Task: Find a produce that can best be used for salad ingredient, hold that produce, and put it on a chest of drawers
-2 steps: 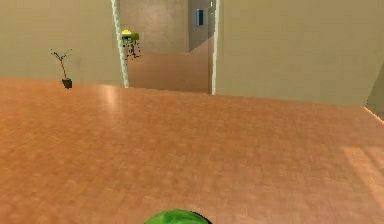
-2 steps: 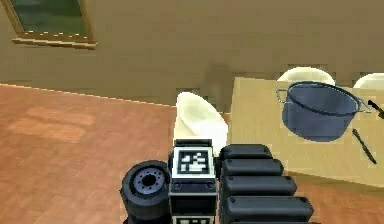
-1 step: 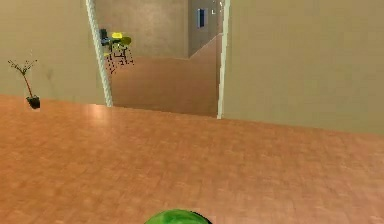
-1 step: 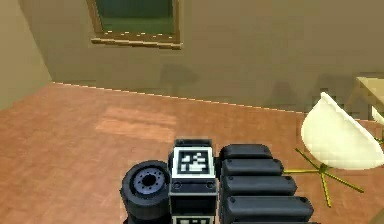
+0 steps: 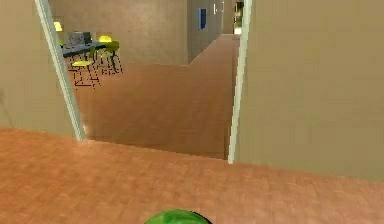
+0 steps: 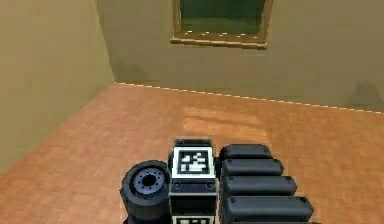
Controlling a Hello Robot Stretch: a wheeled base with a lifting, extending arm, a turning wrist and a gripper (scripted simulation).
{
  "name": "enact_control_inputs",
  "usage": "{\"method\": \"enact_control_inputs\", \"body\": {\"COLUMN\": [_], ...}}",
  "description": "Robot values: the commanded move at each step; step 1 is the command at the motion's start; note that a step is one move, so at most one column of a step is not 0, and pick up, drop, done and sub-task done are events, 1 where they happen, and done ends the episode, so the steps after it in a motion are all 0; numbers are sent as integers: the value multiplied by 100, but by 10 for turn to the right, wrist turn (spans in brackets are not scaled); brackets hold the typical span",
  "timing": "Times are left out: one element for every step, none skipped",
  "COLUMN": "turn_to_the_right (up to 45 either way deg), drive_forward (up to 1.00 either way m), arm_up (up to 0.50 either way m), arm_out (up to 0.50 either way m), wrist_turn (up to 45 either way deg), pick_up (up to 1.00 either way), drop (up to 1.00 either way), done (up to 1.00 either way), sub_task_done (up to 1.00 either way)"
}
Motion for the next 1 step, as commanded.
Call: {"method": "enact_control_inputs", "body": {"turn_to_the_right": [0], "drive_forward": [100], "arm_up": [0], "arm_out": [0], "wrist_turn": [0], "pick_up": [0], "drop": [0], "done": [0], "sub_task_done": [0]}}
